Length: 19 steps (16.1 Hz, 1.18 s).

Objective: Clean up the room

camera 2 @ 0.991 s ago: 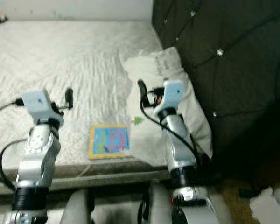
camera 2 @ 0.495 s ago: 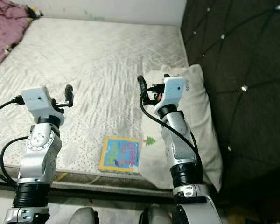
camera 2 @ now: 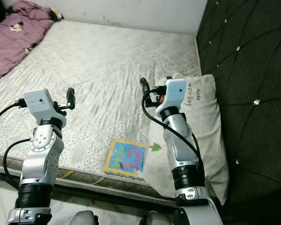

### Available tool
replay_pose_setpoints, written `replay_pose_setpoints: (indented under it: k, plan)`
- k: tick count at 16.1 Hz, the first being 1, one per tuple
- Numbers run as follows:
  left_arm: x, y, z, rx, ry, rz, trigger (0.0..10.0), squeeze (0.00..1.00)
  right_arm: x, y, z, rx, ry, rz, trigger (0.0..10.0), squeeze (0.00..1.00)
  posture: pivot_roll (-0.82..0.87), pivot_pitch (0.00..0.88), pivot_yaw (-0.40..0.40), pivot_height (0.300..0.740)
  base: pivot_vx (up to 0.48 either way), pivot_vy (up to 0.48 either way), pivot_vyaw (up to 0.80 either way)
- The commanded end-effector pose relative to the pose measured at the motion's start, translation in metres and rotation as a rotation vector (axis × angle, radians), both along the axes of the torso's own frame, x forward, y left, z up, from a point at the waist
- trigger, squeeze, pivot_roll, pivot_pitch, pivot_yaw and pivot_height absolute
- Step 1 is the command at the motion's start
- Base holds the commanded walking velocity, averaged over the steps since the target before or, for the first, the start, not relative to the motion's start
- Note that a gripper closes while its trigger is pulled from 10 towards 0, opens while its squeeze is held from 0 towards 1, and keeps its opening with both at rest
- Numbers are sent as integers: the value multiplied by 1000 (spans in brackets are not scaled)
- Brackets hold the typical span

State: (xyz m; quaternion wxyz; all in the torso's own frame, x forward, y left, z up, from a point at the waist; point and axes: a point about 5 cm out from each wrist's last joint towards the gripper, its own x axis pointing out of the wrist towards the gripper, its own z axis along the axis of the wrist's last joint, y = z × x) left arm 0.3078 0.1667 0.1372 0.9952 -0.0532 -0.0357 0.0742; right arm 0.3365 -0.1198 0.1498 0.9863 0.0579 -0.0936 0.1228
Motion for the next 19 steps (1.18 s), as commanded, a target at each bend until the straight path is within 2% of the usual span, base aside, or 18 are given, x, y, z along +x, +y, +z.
replay_pose_setpoints:
  k: [1, 3, 8, 10, 12, 15, 19]
  plan:
    - [1, -2, 1, -4, 2, -13, 10000, 0, 0, -3, -2, 0, 12, -7, 10000, 0, 47, 0, -41, 740, 0, 0, 0]
    - [1, -2, 0, -14, 7, -11, 10000, 0, 0, -3, -2, -2, 15, -8, 10000, 0, 48, 0, -43, 740, 0, 0, -266]
    - [1, -3, 0, -27, 6, -27, 10000, 0, 0, -5, -5, -84, 9, -29, 10000, 0, 48, 0, -44, 740, 0, 0, 0]
    - [1, -4, 0, -33, 5, -37, 10000, 0, 0, -6, -4, -42, 14, -24, 10000, 0, 49, 0, -44, 740, 0, 0, 0]
    - [1, -5, 0, -36, 4, -42, 10000, 0, 0, -6, -5, -40, 29, -28, 10000, 0, 49, 0, -44, 740, 0, 0, -800]
    - [1, -6, 0, -39, 2, -48, 10000, 0, 0, -5, -5, -43, 21, -23, 10000, 0, 46, 0, -45, 740, 0, 349, -644]
    - [1, -7, 0, -41, -2, -54, 10000, 0, -1, -5, -5, -43, 21, -15, 10000, 0, 45, 0, -47, 740, 0, 476, 0]
